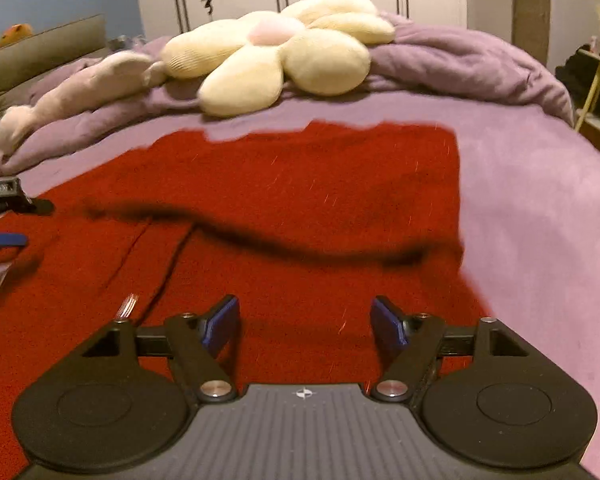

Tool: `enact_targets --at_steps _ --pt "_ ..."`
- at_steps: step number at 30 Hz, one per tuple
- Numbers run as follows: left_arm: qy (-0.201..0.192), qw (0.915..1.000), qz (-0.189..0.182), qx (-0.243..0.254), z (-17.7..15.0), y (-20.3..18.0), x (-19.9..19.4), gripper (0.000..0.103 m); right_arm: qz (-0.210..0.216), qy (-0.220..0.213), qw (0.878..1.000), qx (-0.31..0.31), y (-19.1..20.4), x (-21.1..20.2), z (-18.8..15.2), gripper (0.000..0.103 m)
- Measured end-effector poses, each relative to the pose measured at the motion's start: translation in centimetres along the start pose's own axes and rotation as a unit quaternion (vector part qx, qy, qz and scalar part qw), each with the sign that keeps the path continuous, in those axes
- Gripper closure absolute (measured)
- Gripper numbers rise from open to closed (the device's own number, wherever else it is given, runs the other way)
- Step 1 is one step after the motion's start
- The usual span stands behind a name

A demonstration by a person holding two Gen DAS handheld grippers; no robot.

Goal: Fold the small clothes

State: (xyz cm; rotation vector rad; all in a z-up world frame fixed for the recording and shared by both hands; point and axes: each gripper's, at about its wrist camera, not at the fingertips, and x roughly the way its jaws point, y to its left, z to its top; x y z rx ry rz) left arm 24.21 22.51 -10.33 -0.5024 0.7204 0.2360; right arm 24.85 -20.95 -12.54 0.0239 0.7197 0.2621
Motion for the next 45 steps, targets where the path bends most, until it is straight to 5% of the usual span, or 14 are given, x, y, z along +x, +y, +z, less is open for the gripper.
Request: enact_targets --at_steps 6,8,15,16,19,21,23,26,29,32,36,38,41,45 --pt "-0.044 0.9824 0.06 -0.171 0.8 12.7 -4.1 0.021 -0.022 -0.019 1.0 -0.002 0.6 -1.8 -3.3 0.022" --pt "-0.062 0.9692 0.042 -0.234 1.0 16.3 -4.6 0.041 -0.027 -0.02 0.999 0.015 0.7 -1.4 -3.2 0.019" --pt "-0.108 0.9051 0.009 -0.411 1.1 24.0 -3.9 0.079 -0.047 -0.026 0.999 0.009 1.5 -0.8 -3.5 0.014" --pt "-0.11 0.9001 0.009 -0.422 1.4 24.6 -3.8 0.089 -0.045 -0.028 0.999 0.012 1.4 -0.8 -3.5 0.013" --pt "-0.11 0.8941 0.003 -0.434 1.7 25.3 -3.2 0.091 -0.042 -0.03 0.999 0.012 1.3 -0.7 -3.6 0.012" --pt "-0.11 0.9004 0.009 -0.421 2.3 25.0 -3.4 0.092 -0.039 -0.031 0.999 0.014 1.3 -0.6 -3.7 0.011" --pt "-0.118 0.9189 0.029 -0.375 3.0 24.1 -4.3 0.093 -0.035 -0.032 0.999 0.017 1.2 -0.6 -3.7 0.011" --pt "-0.142 0.9588 0.029 -0.245 5.0 18.8 -6.0 0.093 -0.029 -0.035 0.999 0.021 0.9 -0.7 -3.8 0.01" --pt "-0.155 0.9837 0.008 -0.09 7.1 10.5 -7.1 0.093 -0.024 -0.037 0.999 0.021 0.9 -0.6 -3.9 0.008" --pt "-0.162 0.9852 -0.039 0.038 7.2 1.4 -7.3 0.092 -0.021 -0.04 0.999 0.024 0.8 -0.6 -4.0 0.008" --pt "-0.127 0.9742 -0.094 0.161 4.3 -10.5 -4.5 0.083 -0.016 -0.042 0.999 0.03 0.7 -0.7 -4.0 0.008" --pt "-0.088 0.9696 -0.111 0.199 1.7 -14.7 -2.3 0.015 -0.012 -0.04 0.999 0.034 0.6 -0.7 -3.9 0.008" --pt "-0.034 0.966 -0.11 0.232 -2.0 -17.3 0.3 0.024 -0.004 -0.027 0.999 0.037 0.4 -0.9 -3.3 0.008" --pt "-0.04 0.9754 -0.078 0.202 -4.2 -14.8 -0.3 0.021 0.035 -0.015 0.997 0.063 -0.6 -1.4 -0.9 0.024"
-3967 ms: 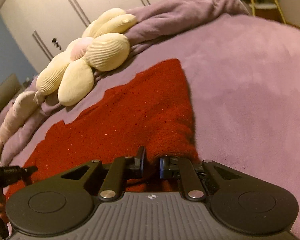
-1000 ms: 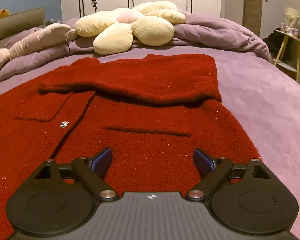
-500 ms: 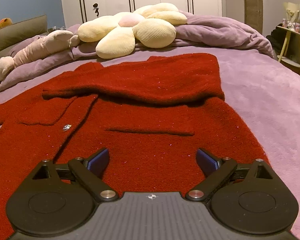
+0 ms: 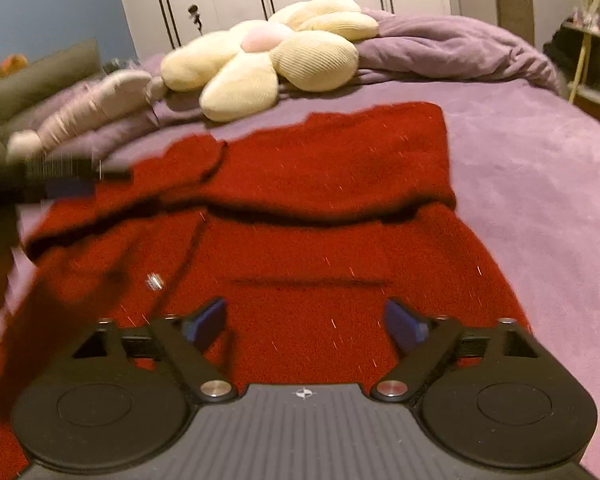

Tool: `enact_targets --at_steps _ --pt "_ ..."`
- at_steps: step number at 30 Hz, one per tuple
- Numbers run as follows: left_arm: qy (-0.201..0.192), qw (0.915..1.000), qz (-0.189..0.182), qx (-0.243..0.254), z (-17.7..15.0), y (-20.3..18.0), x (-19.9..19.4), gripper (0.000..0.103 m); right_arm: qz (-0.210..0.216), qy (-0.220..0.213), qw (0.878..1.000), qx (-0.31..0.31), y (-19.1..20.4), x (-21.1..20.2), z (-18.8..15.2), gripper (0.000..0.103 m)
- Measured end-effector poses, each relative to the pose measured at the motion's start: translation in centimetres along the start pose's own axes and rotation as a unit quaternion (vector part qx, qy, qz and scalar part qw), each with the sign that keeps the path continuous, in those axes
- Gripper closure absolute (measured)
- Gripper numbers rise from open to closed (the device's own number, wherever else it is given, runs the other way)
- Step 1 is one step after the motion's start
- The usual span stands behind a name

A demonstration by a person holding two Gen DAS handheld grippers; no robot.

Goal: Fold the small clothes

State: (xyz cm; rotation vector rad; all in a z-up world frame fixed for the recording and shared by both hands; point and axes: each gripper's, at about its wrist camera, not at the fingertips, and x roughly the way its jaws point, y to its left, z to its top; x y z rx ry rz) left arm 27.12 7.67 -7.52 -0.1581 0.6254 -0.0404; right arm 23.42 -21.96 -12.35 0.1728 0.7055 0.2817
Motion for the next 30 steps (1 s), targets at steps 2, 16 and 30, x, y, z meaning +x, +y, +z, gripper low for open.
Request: enact_targets --at_steps 2,16,30 --pt "-0.011 0.9994 0.026 -0.021 -1.0 1.9 -0.9 0.018 0.019 -0.013 1.0 0.015 0.0 0.2 1.7 0.026" --pt "0.02 0.9848 0.113 -0.13 -3.9 9.6 -1.7 0.015 0.053 0.049 0.997 0.024 8.4 14.0 9.8 0.056" --pt "0.018 0.9836 0.122 -0.132 -2.8 9.1 -0.5 0.013 -0.09 -0.076 0.99 -0.074 6.2 7.6 10.3 0.093"
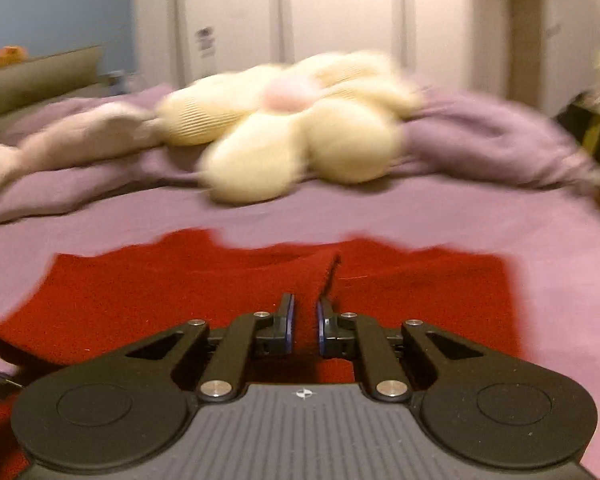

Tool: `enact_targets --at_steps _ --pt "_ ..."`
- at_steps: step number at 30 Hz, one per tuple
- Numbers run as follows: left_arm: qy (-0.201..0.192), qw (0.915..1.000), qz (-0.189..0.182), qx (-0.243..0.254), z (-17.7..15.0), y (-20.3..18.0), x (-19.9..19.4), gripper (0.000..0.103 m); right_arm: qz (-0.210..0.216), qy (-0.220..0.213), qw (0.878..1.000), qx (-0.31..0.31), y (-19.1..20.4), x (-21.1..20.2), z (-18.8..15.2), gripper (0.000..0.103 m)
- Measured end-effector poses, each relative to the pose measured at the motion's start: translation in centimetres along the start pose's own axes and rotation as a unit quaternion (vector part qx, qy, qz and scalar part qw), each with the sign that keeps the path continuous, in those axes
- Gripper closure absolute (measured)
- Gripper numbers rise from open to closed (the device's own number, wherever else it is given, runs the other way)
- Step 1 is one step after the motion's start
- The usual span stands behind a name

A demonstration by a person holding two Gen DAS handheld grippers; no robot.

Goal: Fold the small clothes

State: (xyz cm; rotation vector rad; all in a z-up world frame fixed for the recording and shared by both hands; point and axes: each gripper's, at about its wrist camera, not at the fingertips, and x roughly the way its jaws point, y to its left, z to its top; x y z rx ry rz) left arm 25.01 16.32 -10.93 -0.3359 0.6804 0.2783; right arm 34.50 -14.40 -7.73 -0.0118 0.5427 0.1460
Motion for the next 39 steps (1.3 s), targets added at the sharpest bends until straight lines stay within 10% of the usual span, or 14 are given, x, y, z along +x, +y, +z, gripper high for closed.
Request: enact_targets --at_steps 3,11,15,22,39 --pt "0.004 1.0 -0.005 -0.004 0.3 -0.8 0.5 0.013 -0.038 0.025 0.998 0.034 -3.7 -0.1 -1.1 0.092" --pt "0.023 0.9997 -0.001 0.012 0.4 -2.4 1.7 0.013 0.043 0.09 0.983 0.154 -9.2 3.2 -3.0 0.062" --pt "0.016 0.9998 0.007 0.013 0.7 -2.7 1.7 0.012 0.058 0.089 0.987 0.121 -7.9 4.0 -2.2 0.095" --pt "-0.003 0.9994 0.008 0.035 0.8 -4.0 1.6 0.01 -0.098 -0.008 0.995 0.005 -7.2 0.8 -1.5 0.095" --pt "0.048 0.9979 0.003 0.044 1.0 -5.2 2.5 0.011 -0.116 0.066 0.99 -0.036 -9.3 6.5 -1.8 0.09"
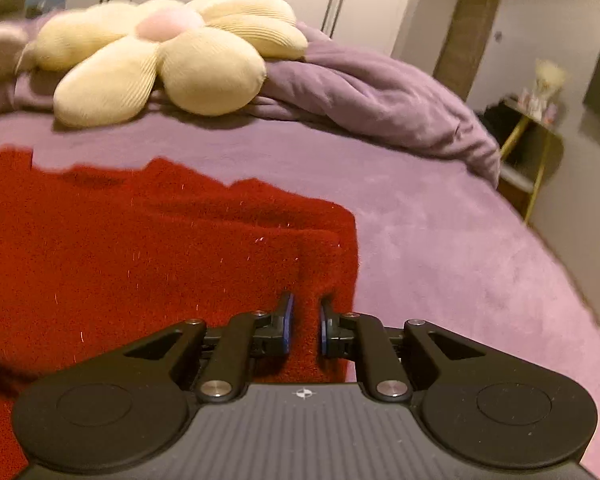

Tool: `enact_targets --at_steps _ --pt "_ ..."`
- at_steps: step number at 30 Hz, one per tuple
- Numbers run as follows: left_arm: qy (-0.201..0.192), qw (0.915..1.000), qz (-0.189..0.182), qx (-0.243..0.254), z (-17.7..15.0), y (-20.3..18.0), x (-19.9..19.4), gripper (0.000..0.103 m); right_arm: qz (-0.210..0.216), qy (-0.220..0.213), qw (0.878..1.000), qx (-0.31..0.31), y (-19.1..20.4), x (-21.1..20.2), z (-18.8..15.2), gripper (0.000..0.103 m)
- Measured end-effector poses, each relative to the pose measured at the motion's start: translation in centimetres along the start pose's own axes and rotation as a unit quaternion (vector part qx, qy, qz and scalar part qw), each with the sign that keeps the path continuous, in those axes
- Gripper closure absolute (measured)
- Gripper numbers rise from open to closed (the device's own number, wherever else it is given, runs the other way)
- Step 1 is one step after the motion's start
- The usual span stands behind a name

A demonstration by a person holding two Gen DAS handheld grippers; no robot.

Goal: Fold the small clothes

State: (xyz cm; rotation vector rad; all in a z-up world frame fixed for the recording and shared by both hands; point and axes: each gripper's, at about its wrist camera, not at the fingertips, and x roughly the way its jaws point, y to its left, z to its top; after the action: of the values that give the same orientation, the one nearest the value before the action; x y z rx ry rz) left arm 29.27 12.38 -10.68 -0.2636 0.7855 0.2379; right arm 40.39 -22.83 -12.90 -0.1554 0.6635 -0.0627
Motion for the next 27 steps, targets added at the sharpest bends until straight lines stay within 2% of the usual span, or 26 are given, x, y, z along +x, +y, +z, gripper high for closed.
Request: enact_targets --at_steps 2,3,4,8,10,13,15,17,19,23,27 --pt "-0.004 0.9999 -0.013 0.009 -0.4 0.1 -1.4 0.011 0.013 0.005 1.0 0.019 -0.9 -0.8 0.1 0.085" --pt "-0.012 0.9996 -0.02 0.017 -0.8 0.1 -2.4 0.011 0.015 0.0 0.999 0.035 -1.6 -1.8 -0.2 0.073" --pt "-0.022 0.9991 -0.024 0.027 -1.1 0.0 -3.5 0.011 0.018 -0.009 0.999 0.051 -2.2 -2.8 -0.6 0.067" --pt "-0.066 0.9957 -0.041 0.05 -0.5 -1.4 -5.8 0.011 0.055 -0.039 0.992 0.104 -3.3 -6.4 -2.5 0.067" --pt "-0.083 0.9933 -0.055 0.058 0.6 -2.6 -5.8 0.01 0.068 -0.046 0.992 0.097 -2.5 -6.9 -2.2 0.067" --pt "-0.071 0.9931 -0.057 0.074 1.7 -4.5 -3.6 0.011 0.085 -0.045 0.993 0.07 -0.9 -6.3 -1.3 0.067" --pt "-0.031 0.9941 -0.045 0.093 1.7 -5.6 -0.8 0.017 0.074 0.015 0.997 0.03 0.7 -4.1 -1.5 0.068" --pt "-0.004 0.9935 -0.038 0.107 1.0 -5.9 1.2 0.014 0.069 0.012 0.998 0.004 1.5 -3.7 -2.4 0.068" --pt "-0.014 0.9922 -0.036 0.118 0.4 -5.9 1.8 0.011 0.066 0.008 0.998 -0.015 1.8 -3.7 -2.6 0.068" --pt "-0.015 0.9909 -0.035 0.129 1.1 -6.2 3.0 0.006 0.073 0.011 0.997 0.005 0.8 -1.6 -1.9 0.068" --pt "-0.023 0.9901 -0.017 0.137 2.1 -7.2 4.5 0.002 0.054 0.008 0.999 -0.003 1.3 0.5 -0.2 0.066"
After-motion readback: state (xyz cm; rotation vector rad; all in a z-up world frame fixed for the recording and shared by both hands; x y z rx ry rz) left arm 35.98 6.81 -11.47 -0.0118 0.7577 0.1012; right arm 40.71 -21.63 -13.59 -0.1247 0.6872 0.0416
